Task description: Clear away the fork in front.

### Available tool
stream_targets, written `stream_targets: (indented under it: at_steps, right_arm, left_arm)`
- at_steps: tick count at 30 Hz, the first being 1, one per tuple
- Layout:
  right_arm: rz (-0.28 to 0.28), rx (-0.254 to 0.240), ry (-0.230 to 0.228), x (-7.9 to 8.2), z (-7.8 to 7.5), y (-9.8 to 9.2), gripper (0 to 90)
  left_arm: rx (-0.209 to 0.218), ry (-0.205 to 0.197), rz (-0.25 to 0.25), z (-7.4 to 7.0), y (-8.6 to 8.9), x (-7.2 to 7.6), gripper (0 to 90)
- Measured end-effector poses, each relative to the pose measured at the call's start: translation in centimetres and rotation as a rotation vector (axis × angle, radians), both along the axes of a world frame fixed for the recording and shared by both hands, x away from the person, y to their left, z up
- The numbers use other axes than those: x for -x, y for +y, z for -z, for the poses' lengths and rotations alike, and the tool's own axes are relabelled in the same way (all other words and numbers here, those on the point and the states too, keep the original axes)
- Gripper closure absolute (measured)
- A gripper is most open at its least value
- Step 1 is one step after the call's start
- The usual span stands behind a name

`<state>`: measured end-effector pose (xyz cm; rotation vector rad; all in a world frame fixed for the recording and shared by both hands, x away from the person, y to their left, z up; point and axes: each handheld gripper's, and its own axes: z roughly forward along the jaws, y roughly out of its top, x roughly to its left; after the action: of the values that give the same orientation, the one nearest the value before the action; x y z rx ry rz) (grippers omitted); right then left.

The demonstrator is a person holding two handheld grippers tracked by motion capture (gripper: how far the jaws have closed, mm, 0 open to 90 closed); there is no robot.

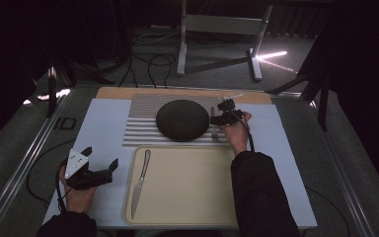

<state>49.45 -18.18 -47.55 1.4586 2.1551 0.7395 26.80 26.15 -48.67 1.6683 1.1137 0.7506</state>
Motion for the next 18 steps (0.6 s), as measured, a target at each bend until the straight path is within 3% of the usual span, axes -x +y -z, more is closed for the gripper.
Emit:
stream_targets:
  at_steps: [3,5,6,7,9,13,18]
  right_arm:
    - [0.007,0.019,0.024,-0.2,0.8,0.3,41.2]
    - [0.006,0.021,0.031,-0.3,1.0,0.4,44.1]
    - [0.003,0.028,0.049,-0.3,1.4,0.6,51.8]
    - [0.003,0.028,0.049,-0.3,1.4,0.6,51.8]
    - [-0.003,0.017,0.074,-0.4,1.9,0.8,61.0]
    - [-0.025,0.016,0.101,-0.5,2.6,1.2,65.5]
    - [-0.011,-0.001,0.130,-0.6,3.3,1.1,71.6]
  left_arm:
    - [0.002,0.000,0.001,0.0,0.0,0.0,0.1]
    - [-0.001,0.001,0.002,0.0,0.0,0.0,0.1]
    - [-0.001,0.001,0.003,0.0,0.0,0.0,0.1]
    - [0.000,0.000,0.004,0.0,0.0,0.0,0.1]
    - [-0.001,0.001,0.002,0.0,0.0,0.0,0.1]
    - [-0.004,0.003,0.003,0.1,-0.1,0.0,0.1]
    - [-0.007,0.003,0.003,0.1,-0.1,-0.1,0.1]
